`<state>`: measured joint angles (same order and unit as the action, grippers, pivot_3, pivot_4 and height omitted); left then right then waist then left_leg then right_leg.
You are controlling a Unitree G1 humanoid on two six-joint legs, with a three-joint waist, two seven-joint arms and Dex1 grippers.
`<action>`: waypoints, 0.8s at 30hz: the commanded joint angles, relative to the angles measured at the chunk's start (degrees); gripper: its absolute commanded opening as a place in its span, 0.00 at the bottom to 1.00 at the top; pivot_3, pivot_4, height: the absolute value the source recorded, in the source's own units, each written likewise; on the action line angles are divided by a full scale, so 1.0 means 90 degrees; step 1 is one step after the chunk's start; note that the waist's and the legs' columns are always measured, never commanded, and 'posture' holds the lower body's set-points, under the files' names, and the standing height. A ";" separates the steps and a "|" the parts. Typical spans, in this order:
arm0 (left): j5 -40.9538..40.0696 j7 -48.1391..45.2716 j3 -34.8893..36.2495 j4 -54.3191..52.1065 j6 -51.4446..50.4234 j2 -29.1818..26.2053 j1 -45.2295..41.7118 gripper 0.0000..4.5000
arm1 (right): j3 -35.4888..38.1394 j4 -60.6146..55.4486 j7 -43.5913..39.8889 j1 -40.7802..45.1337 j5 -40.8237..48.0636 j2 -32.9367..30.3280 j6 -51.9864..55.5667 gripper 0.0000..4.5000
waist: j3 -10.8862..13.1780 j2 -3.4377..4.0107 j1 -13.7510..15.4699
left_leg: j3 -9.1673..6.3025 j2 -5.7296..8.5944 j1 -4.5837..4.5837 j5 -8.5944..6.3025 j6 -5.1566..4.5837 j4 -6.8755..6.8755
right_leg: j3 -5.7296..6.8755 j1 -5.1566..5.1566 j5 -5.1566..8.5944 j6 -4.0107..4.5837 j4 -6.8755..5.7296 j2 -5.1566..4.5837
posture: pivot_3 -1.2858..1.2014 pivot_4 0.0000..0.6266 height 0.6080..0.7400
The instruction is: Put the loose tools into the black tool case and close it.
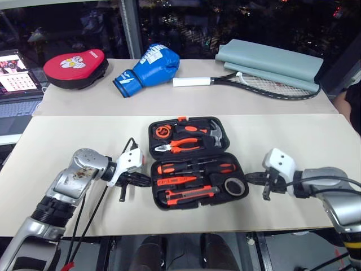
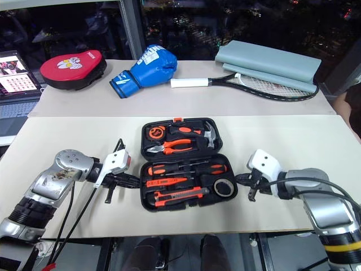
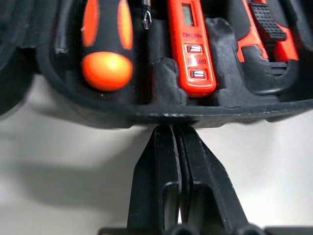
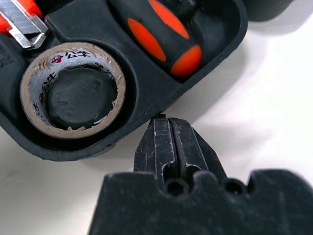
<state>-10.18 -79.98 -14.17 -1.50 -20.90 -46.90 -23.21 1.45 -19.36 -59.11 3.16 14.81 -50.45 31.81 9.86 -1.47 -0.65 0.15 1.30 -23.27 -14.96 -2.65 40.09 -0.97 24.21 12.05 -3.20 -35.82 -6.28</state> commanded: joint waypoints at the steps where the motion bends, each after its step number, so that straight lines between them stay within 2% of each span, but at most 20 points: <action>1: 0.0154 -0.0013 -0.0157 -0.0179 0.0423 -0.0030 0.0127 0.03 | 0.0021 -0.0707 -0.0085 -0.0268 0.0373 0.0068 -0.0023 0.00 | -0.0002 0.0003 0.0001 | 0.0001 0.0000 0.0005 0.0000 0.0000 0.0000 | -0.0001 -0.0004 0.0000 0.0000 0.0000 0.0000 | 0.52 0.24 0.97; 9: 0.0334 0.0363 0.0097 0.0460 0.0396 0.0017 -0.0192 0.03 | 0.0390 -0.0920 0.0011 -0.0660 0.0489 -0.0082 0.0085 0.00 | -0.0003 0.0003 0.0031 | 0.0000 -0.0004 0.0029 0.0009 0.0014 0.0006 | -0.0001 -0.0020 -0.0001 0.0004 -0.0021 0.0003 | 0.52 0.24 0.97; 14: 0.0269 0.0480 0.0337 0.0745 -0.0355 -0.0260 -0.0497 0.03 | 0.0848 -0.0506 0.0029 -0.0662 0.0342 -0.0497 0.0094 0.00 | -0.0002 0.0002 0.0050 | 0.0001 -0.0008 0.0027 0.0014 0.0021 0.0017 | -0.0001 -0.0019 -0.0002 0.0006 -0.0027 0.0008 | 0.52 0.24 0.97; 18: -0.0159 0.0712 0.0665 0.1051 -0.2045 -0.0272 -0.1165 0.27 | 0.1112 -0.0016 0.0254 0.0132 0.0677 -0.0553 0.0761 0.00 | 0.0001 -0.0003 -0.0004 | 0.0005 -0.0014 0.0024 0.0015 0.0020 0.0026 | -0.0001 -0.0017 -0.0001 0.0004 -0.0027 0.0014 | 0.52 0.24 0.97; 19: -0.0252 0.0782 0.0719 0.1125 -0.2460 -0.0234 -0.1353 0.35 | 0.1120 0.0083 0.0317 0.0389 0.0776 -0.0517 0.0969 0.13 | 0.0001 -0.0004 -0.0011 | 0.0005 -0.0016 0.0024 0.0016 0.0021 0.0026 | -0.0001 -0.0016 -0.0001 0.0003 -0.0028 0.0015 | 0.52 0.24 0.97; 20: -0.0330 0.0845 0.0747 0.1194 -0.2899 -0.0196 -0.1526 0.42 | 0.1103 0.0170 0.0375 0.0626 0.0868 -0.0480 0.1167 0.17 | 0.0001 -0.0004 -0.0013 | 0.0004 -0.0015 0.0023 0.0016 0.0021 0.0027 | -0.0001 -0.0014 -0.0002 0.0005 -0.0031 0.0017 | 0.52 0.24 0.97; 21: -0.0390 0.0916 0.0750 0.1251 -0.3249 -0.0165 -0.1660 0.52 | 0.1069 0.0231 0.0438 0.0829 0.0947 -0.0440 0.1353 0.26 | 0.0001 -0.0004 -0.0013 | 0.0002 -0.0016 0.0020 0.0017 0.0022 0.0027 | -0.0001 -0.0011 -0.0003 0.0006 -0.0032 0.0019 | 0.52 0.24 0.97; 23: -0.0706 0.1166 0.0891 0.1474 -0.4397 0.0117 -0.2146 0.66 | 0.0970 0.0529 0.0730 0.1585 0.1252 -0.0134 0.2067 0.39 | 0.0001 -0.0005 -0.0016 | -0.0003 -0.0015 0.0020 0.0016 0.0022 0.0025 | 0.0000 -0.0013 -0.0003 0.0008 -0.0036 0.0021 | 0.52 0.24 0.97; 24: -0.0889 0.1365 0.1053 0.1610 -0.4985 0.0352 -0.2410 0.76 | 0.0883 0.0721 0.0900 0.1985 0.1348 0.0063 0.2420 0.49 | 0.0001 -0.0005 -0.0015 | -0.0002 -0.0015 0.0021 0.0016 0.0022 0.0025 | 0.0000 -0.0014 -0.0004 0.0009 -0.0036 0.0021 | 0.52 0.24 0.97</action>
<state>-14.66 -70.17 -7.41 12.12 -56.49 -45.94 -41.74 9.63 -14.54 -53.57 16.75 24.17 -51.37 47.90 9.87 -1.52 -0.79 0.13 1.19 -23.18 -14.81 -2.45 40.32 -0.97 24.15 12.01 -3.13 -36.13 -6.10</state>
